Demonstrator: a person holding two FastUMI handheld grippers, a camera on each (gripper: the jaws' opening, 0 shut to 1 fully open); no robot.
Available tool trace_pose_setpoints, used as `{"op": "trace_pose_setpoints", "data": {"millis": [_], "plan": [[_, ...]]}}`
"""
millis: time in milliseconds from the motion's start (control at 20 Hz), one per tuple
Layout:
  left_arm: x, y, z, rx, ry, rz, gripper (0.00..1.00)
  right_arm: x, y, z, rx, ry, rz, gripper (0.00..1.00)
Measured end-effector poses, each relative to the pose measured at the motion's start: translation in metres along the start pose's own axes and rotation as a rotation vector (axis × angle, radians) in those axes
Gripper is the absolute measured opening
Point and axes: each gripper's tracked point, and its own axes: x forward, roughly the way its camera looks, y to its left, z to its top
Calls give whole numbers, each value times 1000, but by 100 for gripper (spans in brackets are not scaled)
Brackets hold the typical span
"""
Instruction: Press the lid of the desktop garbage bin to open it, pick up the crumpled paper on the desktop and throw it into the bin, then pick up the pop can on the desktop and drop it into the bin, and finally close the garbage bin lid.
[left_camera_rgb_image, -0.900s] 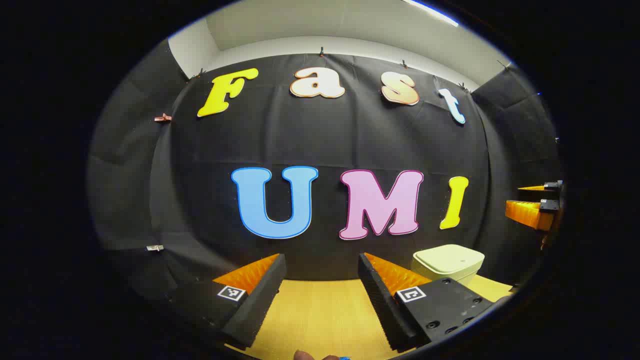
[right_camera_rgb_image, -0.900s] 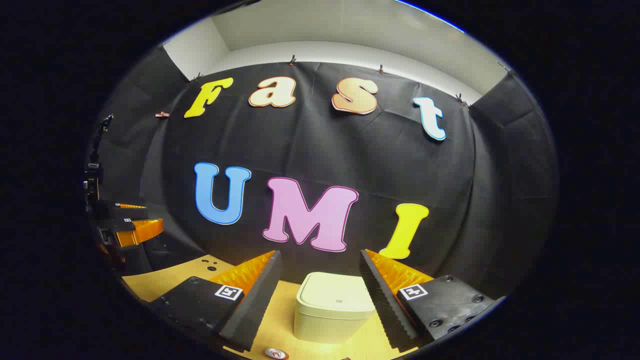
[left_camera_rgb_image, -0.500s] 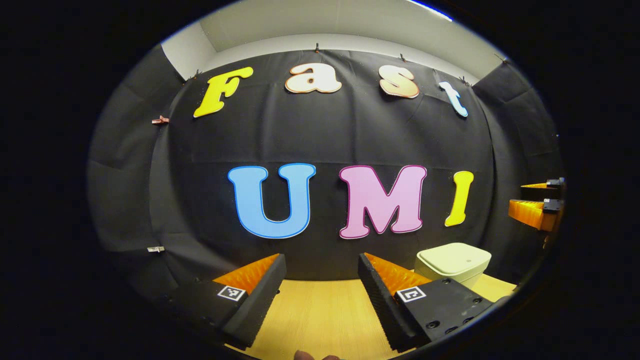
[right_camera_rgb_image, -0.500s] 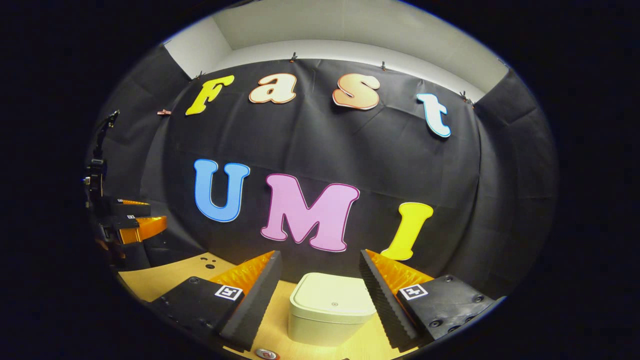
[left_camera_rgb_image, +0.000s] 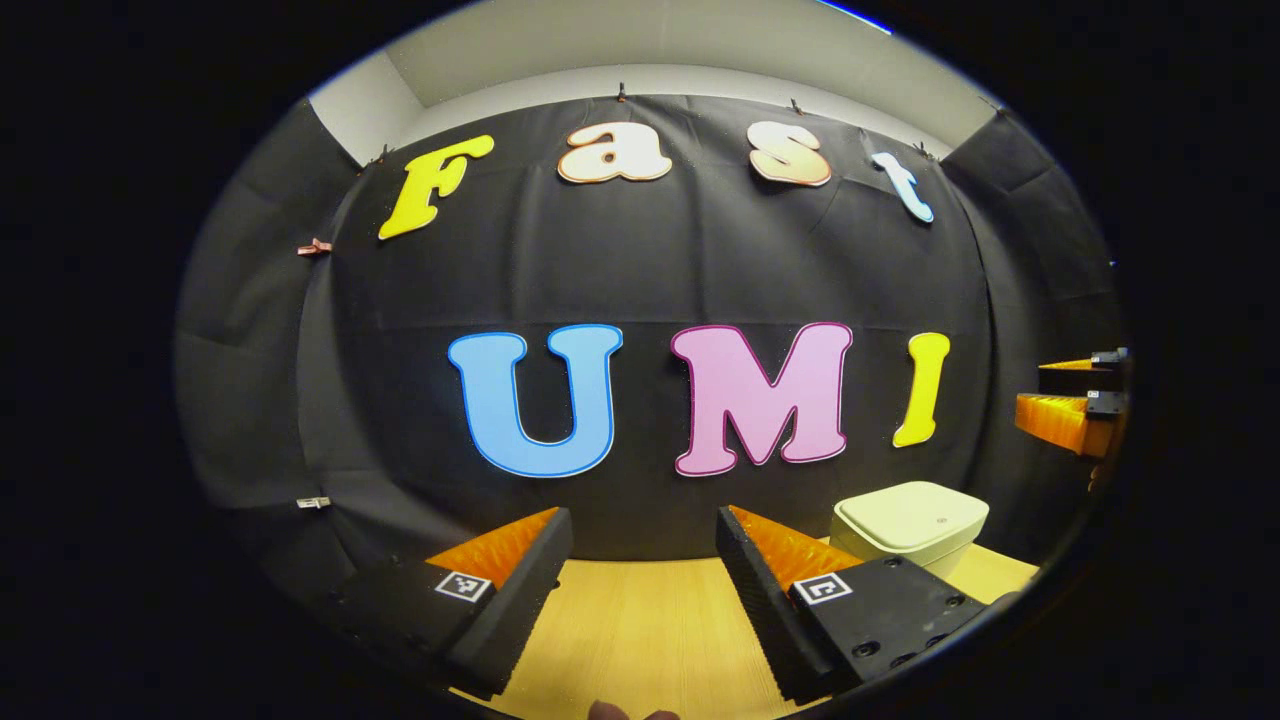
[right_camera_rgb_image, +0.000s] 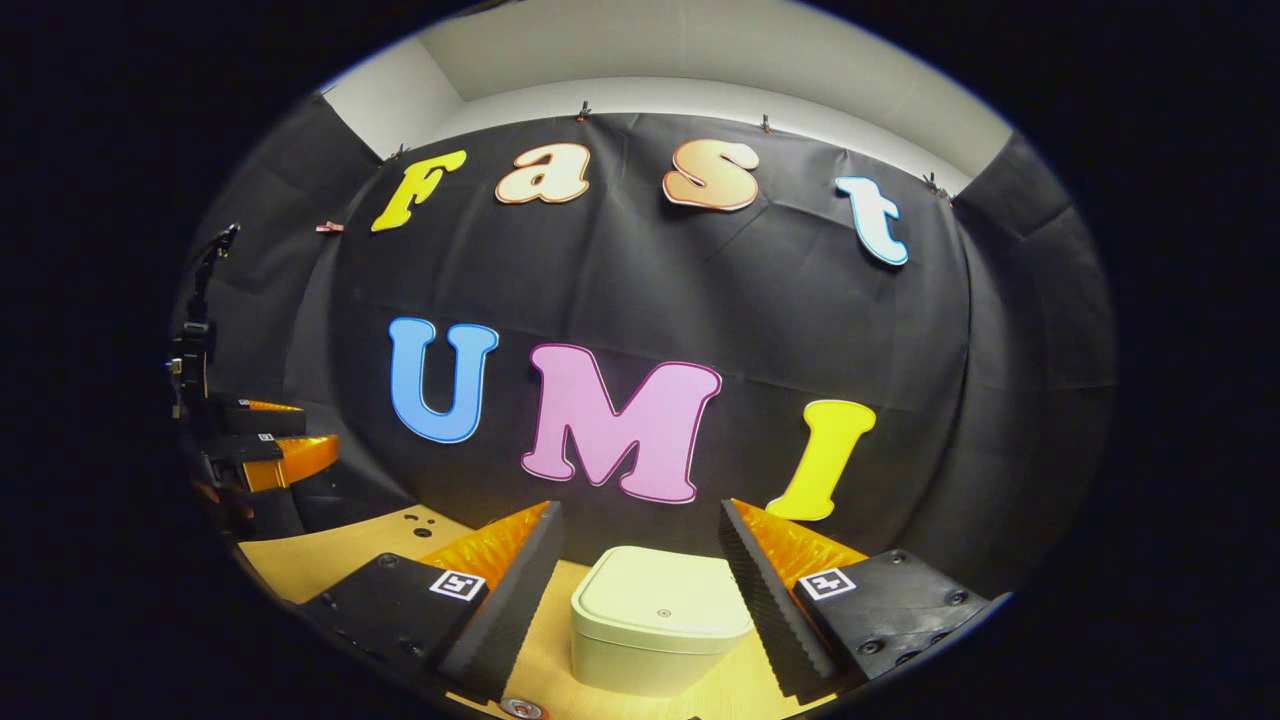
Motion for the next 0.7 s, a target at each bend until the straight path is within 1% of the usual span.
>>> {"op": "trace_pose_setpoints", "data": {"millis": [50,100,150,250,300,350,400,450,500,550,700], "plan": [[0,-1,0,3,0,0,94,0,-1,1,1,-1,0,97],[0,-2,1,4,-1,2,94,3,-1,-1,2,-1,2,96],[1,-2,1,5,-2,3,94,3,-1,-1,1,2,2,90],[1,-4,1,6,0,4,94,2,-10,1,-25,-1,-25,55],[1,-5,2,7,1,6,94,2,-10,2,-33,-11,-19,37],[0,-5,1,8,1,8,94,2,-2,4,-30,-10,14,19],[0,-4,2,8,1,9,94,8,-7,3,-33,-13,-3,19],[0,-5,1,9,0,10,94,2,-9,5,-27,-27,-7,9],[0,-5,1,10,2,11,94,2,-10,12,-19,-53,-9,6],[-1,-5,0,12,3,13,94,4,-13,11,-15,-56,-13,5],[-2,-4,1,14,0,15,94,12,-17,-15,24,54,4,5]]}}
